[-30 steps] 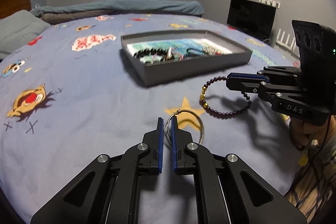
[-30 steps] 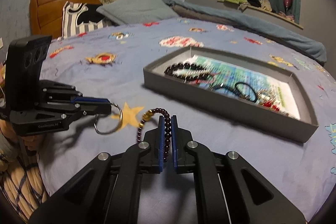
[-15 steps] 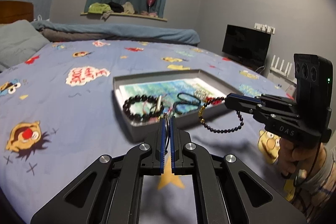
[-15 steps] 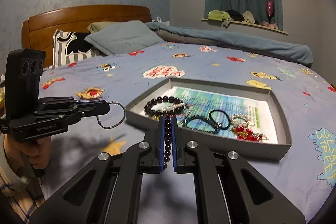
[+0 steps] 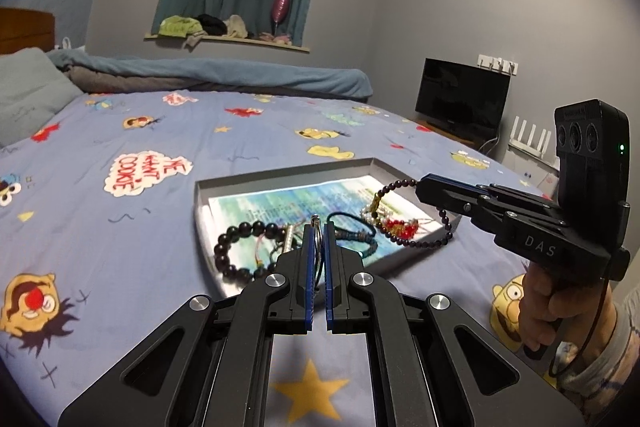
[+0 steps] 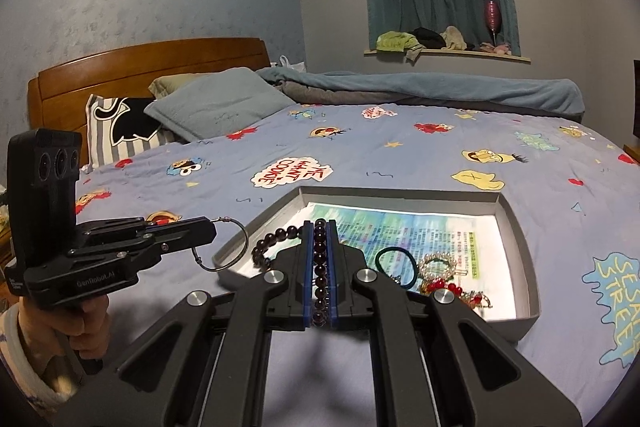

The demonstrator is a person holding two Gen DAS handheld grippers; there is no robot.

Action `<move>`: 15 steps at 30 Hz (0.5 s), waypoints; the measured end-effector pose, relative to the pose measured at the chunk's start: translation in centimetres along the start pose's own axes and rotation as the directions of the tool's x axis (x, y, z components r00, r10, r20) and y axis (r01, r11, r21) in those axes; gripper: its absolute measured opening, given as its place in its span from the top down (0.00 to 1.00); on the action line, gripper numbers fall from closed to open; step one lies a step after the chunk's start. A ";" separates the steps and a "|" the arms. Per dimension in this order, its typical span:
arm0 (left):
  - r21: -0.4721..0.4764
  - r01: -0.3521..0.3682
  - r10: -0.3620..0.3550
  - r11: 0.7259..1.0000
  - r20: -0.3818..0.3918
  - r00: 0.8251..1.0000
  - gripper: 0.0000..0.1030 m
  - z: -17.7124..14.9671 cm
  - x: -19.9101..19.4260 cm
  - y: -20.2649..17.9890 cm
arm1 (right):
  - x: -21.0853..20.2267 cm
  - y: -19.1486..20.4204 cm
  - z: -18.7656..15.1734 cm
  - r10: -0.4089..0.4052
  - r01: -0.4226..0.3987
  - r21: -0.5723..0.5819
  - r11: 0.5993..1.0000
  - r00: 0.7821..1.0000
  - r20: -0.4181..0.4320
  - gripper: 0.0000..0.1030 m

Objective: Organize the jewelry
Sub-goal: 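Carry the silver bangle into the gray box and release while the right tool drops the red bracelet there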

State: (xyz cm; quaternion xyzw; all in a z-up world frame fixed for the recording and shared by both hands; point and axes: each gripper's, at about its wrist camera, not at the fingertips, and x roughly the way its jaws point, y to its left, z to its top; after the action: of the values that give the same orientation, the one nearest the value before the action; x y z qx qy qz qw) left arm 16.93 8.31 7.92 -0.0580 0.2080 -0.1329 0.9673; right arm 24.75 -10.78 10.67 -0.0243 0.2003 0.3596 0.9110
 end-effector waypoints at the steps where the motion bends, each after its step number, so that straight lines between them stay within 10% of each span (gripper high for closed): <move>1: 0.003 -0.001 0.001 1.000 0.001 1.000 0.95 0.2 0.2 0.0 | 0.2 0.0 0.0 -0.003 0.003 0.001 1.000 1.000 -0.001 0.94; 15: -0.023 -0.038 0.038 0.999 -0.021 0.999 0.95 2.0 4.3 1.3 | 3.5 -1.0 0.8 -0.018 0.019 0.024 1.000 0.999 -0.027 0.94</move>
State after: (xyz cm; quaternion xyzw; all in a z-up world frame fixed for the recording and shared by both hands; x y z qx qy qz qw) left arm 21.84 8.50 7.85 -0.0640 0.2207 -0.1125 0.9667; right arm 27.99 -9.06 9.96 -0.0199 0.2164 0.3485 0.9118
